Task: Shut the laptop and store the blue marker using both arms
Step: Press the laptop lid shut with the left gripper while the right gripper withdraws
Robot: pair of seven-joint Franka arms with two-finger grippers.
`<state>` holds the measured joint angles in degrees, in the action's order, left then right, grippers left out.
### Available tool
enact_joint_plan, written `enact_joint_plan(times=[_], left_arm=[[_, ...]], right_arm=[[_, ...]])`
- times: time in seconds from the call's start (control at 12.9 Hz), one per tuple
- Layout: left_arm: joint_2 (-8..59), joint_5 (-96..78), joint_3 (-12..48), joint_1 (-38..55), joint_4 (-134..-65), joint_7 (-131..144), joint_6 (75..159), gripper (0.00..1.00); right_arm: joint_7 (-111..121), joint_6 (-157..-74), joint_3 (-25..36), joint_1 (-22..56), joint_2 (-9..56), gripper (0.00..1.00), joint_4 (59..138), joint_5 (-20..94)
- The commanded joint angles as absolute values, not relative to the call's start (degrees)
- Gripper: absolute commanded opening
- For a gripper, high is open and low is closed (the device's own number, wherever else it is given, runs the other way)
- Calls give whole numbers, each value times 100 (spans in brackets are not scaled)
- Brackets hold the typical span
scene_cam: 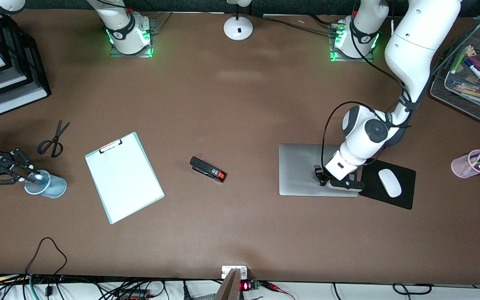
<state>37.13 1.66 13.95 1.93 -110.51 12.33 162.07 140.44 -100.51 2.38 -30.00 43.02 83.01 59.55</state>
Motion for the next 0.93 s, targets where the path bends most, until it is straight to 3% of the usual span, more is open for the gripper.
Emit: enact_joint_plan(times=[0.0,0.08,0.31,0.46,0.85], left_arm=[[3683,308,1327,255,-10934,1292,16172,0],[3630,316,1327,246,-10934,1292,16146,0],[3297,316,1327,246,-10916,1283,15559,0],[3060,325,1327,229,-10663,1266,14718,0],[2462,325,1345,228,-10600,1248,13529,0]], right_arm=[[14019,-9967,176,-3085,4377,92,8130,6082],[14001,-9958,176,-3076,4360,100,8104,6082],[13589,-9932,167,-3024,4220,100,8086,5995],[13160,-9923,167,-2971,4000,100,8086,5785],[11202,-9923,158,-2515,3148,100,8103,4538]])
